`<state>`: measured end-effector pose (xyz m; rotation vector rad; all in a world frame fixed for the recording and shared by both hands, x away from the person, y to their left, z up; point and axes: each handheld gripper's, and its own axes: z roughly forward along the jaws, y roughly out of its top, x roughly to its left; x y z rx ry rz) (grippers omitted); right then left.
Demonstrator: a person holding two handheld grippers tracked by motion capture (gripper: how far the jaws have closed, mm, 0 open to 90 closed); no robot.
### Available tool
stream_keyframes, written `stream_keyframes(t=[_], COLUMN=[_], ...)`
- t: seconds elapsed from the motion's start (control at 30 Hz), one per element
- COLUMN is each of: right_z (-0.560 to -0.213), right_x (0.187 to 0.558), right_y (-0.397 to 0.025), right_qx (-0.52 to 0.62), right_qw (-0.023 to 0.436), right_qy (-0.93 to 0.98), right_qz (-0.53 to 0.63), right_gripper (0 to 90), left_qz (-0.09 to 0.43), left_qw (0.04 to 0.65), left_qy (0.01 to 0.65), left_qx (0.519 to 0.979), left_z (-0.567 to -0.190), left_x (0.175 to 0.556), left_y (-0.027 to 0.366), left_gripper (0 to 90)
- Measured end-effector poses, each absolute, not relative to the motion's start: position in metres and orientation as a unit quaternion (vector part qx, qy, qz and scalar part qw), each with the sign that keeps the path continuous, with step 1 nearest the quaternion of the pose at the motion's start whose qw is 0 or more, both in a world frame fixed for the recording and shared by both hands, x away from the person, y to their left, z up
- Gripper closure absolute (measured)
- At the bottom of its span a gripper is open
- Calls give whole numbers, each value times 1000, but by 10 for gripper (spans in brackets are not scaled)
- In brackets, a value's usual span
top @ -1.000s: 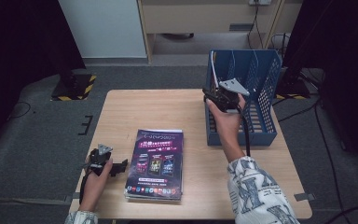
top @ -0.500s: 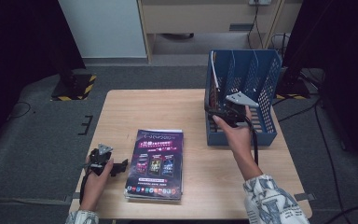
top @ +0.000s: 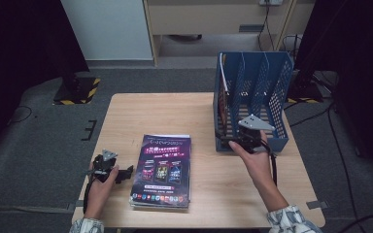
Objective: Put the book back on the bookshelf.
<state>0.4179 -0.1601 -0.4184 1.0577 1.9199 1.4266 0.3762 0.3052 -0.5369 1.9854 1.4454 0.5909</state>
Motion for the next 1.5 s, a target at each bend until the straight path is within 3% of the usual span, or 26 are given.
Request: stream_keyframes(t=[0.27,0.37,0.73,1.17,1.5], right_z=[-443,-450,-463,-471,-476], right_x=[402,395,379,374,377], right_y=[-150,-142,-107,-107,-113], right_qx=[397,392,349,335,350], right_qw=[240,231,186,165,160], right_qy=[715,722,762,780,783], right_qz=[523,520,512,502,489], right_gripper=[104,120,220,325,336], left_qz=[227,239,238,204,176], left_qw=[302,306,367,403,405], left_qy=[546,559,545,469,472], left_qx=[748,732,715,759,763], left_z=[-536,-531,-513,-494,-504], left_x=[377,376,361,351,358], left_y=[307,311,313,271,266], left_gripper=[1,120,132,420,543])
